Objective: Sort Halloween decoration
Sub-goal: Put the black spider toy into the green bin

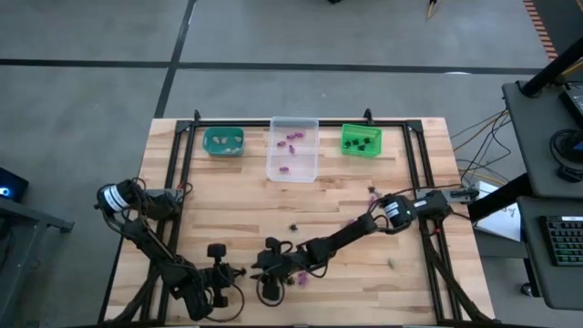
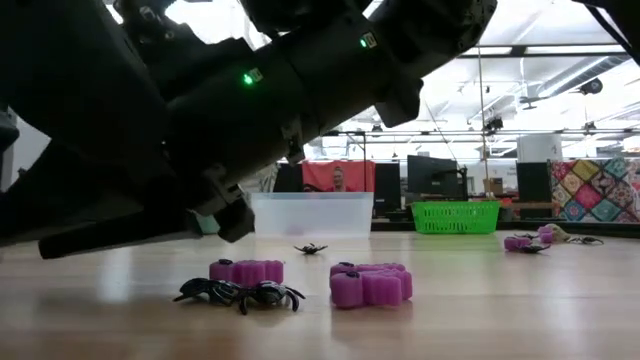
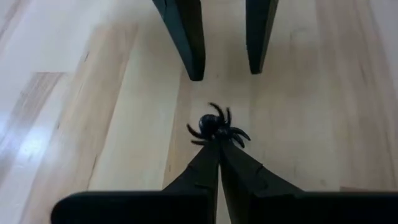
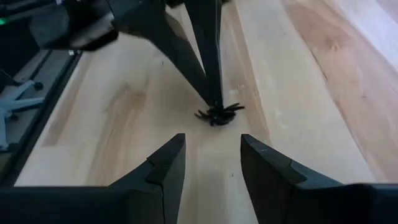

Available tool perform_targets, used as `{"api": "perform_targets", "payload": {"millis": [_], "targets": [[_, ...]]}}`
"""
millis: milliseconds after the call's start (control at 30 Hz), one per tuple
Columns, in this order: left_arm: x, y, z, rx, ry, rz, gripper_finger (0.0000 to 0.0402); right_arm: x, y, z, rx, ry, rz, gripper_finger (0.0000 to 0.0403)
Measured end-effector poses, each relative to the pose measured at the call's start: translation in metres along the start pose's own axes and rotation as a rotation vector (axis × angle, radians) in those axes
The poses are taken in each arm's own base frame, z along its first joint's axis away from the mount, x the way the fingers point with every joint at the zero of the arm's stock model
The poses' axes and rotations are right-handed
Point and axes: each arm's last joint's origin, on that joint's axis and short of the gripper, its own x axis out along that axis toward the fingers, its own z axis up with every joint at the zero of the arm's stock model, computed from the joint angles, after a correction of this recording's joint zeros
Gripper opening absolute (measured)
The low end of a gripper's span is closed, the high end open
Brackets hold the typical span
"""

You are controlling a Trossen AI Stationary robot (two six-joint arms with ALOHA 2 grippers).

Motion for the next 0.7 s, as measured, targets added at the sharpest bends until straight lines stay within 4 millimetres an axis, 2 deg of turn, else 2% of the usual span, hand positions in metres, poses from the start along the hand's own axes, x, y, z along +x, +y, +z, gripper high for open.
{"api": "perform_targets", "payload": {"millis": [233, 433, 700], "targets": [[0.004, 0.005, -0.007, -0.03, -0.013, -0.009, 0.0, 0.0, -0.002, 0.004, 0.027, -0.028, 0.006, 0.0138], [0.004, 0.005, -0.007, -0.034, -0.012, -0.011, 0.0, 0.009, -0.008, -0.007, 0.082, -0.029, -0.005, 0.0144], [0.004, 0.004, -0.006, -0.043, -0.014, -0.015, 0.0, 0.011, -0.008, -0.005, 0.131, -0.054, 0.005, 0.0144]]}}
